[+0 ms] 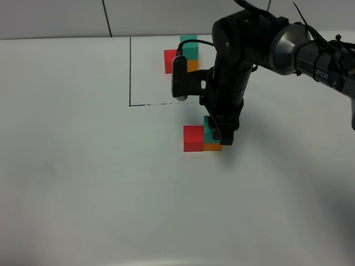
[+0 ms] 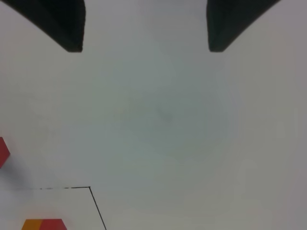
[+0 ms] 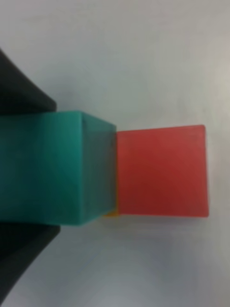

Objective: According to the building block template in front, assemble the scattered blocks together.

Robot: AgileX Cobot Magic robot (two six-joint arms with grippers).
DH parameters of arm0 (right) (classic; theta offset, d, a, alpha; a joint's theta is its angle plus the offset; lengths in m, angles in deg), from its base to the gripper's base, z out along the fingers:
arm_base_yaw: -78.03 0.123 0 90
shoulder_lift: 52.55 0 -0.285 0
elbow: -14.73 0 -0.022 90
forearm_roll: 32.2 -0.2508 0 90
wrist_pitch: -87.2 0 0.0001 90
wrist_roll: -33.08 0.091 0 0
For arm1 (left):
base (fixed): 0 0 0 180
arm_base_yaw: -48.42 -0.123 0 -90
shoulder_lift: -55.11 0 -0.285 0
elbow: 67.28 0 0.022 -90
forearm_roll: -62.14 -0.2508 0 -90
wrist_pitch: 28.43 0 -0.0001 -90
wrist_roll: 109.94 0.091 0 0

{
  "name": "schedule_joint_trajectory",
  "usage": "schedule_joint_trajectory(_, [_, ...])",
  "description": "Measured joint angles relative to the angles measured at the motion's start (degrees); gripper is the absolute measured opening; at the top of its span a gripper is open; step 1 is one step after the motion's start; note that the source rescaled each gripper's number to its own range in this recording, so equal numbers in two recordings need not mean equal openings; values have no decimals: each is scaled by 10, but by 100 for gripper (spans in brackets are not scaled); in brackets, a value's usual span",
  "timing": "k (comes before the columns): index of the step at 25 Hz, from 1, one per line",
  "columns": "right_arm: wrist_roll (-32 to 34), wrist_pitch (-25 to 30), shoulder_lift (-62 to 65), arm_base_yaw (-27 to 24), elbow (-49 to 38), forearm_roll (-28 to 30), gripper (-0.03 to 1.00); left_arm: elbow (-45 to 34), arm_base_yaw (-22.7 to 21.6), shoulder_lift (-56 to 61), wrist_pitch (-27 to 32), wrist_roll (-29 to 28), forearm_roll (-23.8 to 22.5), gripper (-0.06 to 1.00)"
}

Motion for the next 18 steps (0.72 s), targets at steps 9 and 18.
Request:
schedule_joint_trajectory(9, [14,-8,0,0,0,0,3,0,0,0,0,0,0,23])
schedule_joint_trajectory(18, [28,-25,0,0,0,1,3,0,0,0,0,0,0,23])
